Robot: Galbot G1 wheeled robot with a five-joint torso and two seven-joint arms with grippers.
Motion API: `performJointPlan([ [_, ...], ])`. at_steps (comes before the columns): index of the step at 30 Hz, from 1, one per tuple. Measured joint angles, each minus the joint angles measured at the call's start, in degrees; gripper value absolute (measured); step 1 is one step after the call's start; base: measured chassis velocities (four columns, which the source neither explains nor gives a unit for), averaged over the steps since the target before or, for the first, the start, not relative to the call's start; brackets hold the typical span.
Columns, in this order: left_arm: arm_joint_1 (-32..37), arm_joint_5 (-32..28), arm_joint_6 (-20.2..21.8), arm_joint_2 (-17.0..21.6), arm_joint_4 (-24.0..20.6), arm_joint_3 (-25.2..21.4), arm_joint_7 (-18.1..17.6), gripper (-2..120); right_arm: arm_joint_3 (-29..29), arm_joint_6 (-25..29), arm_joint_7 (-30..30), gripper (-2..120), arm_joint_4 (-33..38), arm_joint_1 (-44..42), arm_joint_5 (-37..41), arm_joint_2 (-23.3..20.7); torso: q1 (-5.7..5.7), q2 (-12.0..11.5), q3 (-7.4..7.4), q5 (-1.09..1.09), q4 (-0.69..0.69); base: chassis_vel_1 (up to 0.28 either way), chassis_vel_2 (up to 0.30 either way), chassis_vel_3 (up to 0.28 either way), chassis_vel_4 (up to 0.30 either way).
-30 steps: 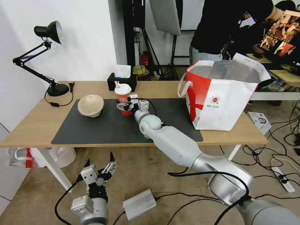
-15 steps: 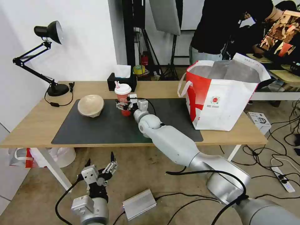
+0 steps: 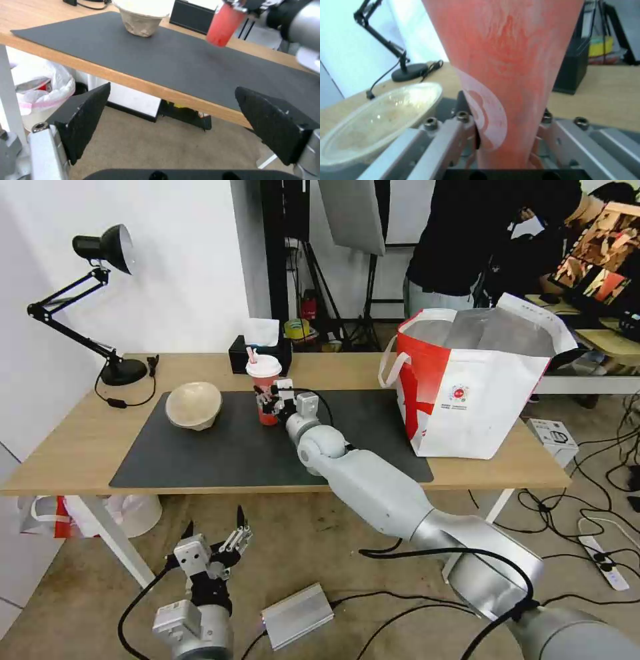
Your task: Pick up the trash from the table and place it into the takeout bag.
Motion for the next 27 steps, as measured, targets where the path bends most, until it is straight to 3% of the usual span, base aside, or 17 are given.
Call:
performJointPlan([
  [7, 0.02, 0.06, -0.02, -0.12, -0.21, 0.09, -0.09, 100, -0.12, -2.12, 1.51, 3, 6.0, 0.16, 0.66, -4.35, 0.0, 0.0, 0.0, 0.01, -0.01, 0.0, 0.0, 0.0, 0.0],
  [16, 0.44, 0.26, -0.08, -0.8, -0.86, -0.39, -0.14, 100, 0.01, -3.19, 2.46, 3, 10.33, -0.12, 1.99, -6.22, 0.0, 0.0, 0.0, 0.0, 0.0, 0.0, 0.0, 0.0, 0.0],
  [27, 0.05, 0.88, -0.64, -1.52, -0.3, 0.24, -0.08, 100, 0.07, -3.27, 2.53, 3, 19.11, 0.12, 6.54, -12.51, 0.0, 0.0, 0.0, 0.0, -0.01, 0.0, 0.0, 0.0, 0.0],
])
